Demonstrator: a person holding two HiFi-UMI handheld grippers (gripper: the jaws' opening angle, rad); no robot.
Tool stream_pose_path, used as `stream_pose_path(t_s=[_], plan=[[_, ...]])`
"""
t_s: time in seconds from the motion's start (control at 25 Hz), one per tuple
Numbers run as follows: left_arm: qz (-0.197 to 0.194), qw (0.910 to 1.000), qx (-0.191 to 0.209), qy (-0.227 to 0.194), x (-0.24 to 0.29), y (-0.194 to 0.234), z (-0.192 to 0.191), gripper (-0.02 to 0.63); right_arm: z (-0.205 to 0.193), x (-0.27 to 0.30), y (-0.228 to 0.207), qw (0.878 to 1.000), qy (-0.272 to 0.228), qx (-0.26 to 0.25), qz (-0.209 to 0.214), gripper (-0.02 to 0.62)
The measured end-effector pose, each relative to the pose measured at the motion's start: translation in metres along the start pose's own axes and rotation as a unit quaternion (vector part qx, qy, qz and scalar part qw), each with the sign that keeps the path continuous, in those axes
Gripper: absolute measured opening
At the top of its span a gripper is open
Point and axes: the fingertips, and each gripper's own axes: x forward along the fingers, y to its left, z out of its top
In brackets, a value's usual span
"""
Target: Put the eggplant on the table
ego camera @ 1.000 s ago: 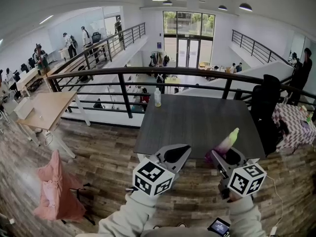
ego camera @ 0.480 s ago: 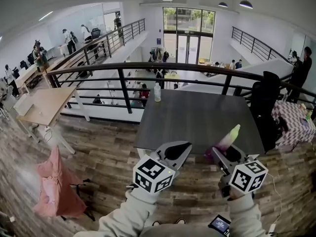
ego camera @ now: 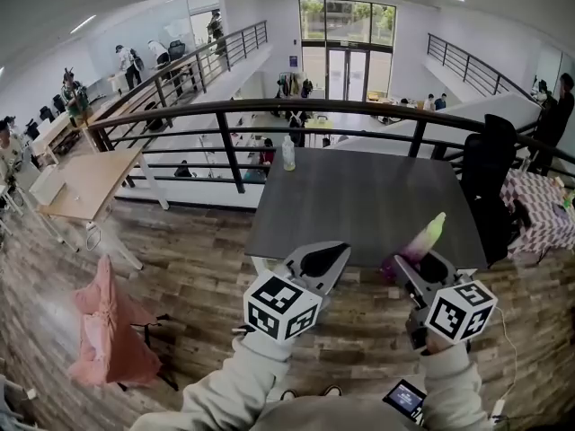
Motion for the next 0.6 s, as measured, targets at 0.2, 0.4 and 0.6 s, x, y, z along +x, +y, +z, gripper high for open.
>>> stream_pose_path(t_s=[0.2, 0.4, 0.6], plan=[[0.009, 1.0000, 0.003, 0.000, 0.018, -0.001, 0.003, 0.003, 0.008, -0.007, -0.017, 1.000, -0.005, -0.001, 0.005, 0.229], [0.009, 0.9998, 0.013, 0.015, 0.034, -0.014, 0.000, 0.003, 0.009, -0.015, -0.031, 1.000, -0.014, 0.007, 0.022, 0.229], [0.025, 0.9995, 0.019, -0.003, 0.041, -0.019, 0.012, 0.003, 0.013, -0.023, -0.047, 0.999, -0.016, 0.018, 0.037, 0.229]])
